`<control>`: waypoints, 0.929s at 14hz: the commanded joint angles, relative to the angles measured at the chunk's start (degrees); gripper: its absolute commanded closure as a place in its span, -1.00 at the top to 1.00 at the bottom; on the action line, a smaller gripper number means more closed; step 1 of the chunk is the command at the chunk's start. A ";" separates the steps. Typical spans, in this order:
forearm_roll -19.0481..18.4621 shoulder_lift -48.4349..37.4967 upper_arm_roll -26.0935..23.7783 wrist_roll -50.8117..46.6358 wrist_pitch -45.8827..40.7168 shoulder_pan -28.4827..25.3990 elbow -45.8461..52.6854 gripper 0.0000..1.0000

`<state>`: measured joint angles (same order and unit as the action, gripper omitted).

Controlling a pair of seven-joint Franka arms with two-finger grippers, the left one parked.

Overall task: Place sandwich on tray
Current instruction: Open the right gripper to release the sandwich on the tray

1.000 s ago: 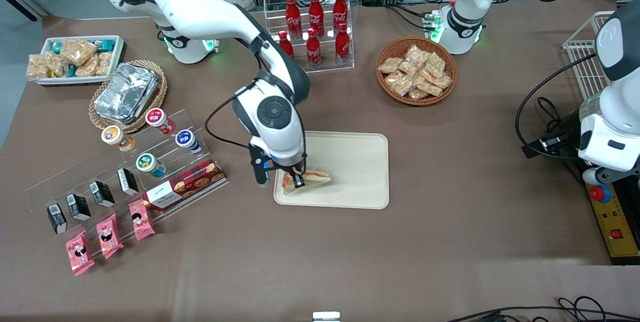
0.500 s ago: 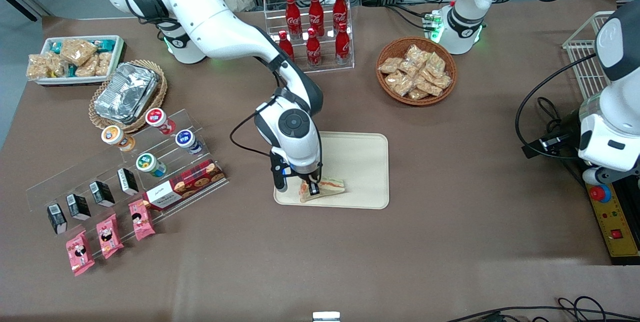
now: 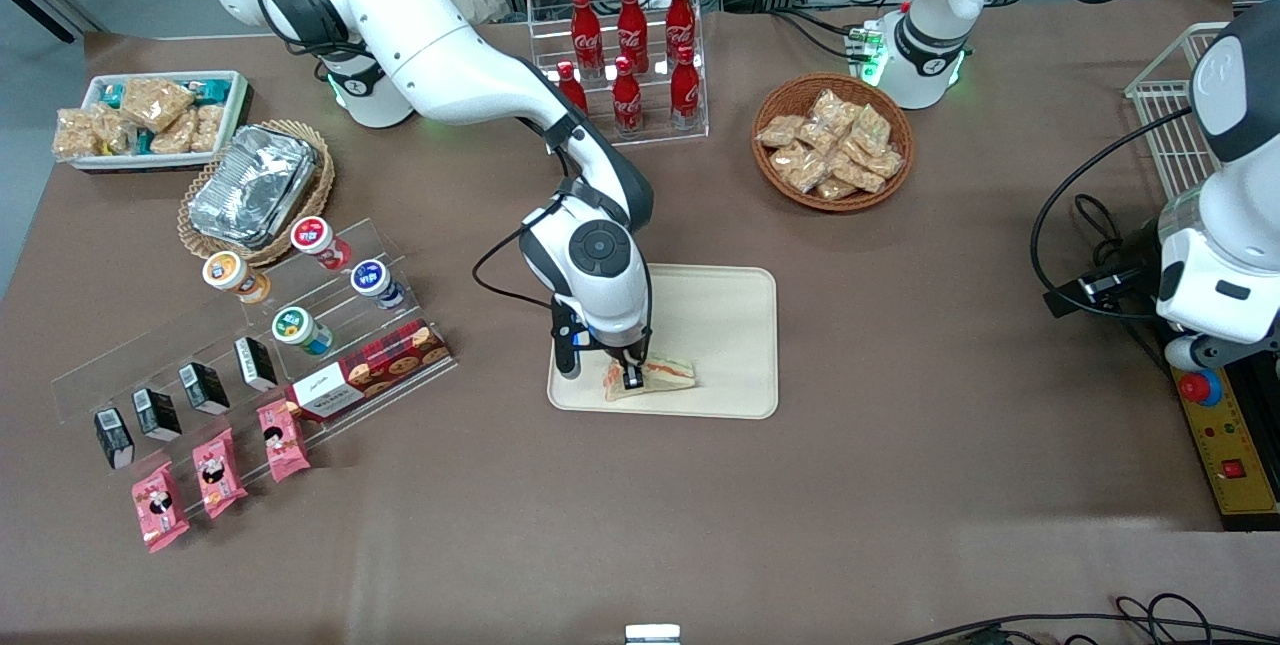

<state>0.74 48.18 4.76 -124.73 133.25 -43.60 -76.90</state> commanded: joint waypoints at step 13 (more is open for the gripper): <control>-1.53 -4.74 1.74 -2.09 -1.14 0.62 1.75 0.96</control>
<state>-0.01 47.40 6.59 -125.84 133.68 -43.37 -74.42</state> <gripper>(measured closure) 0.018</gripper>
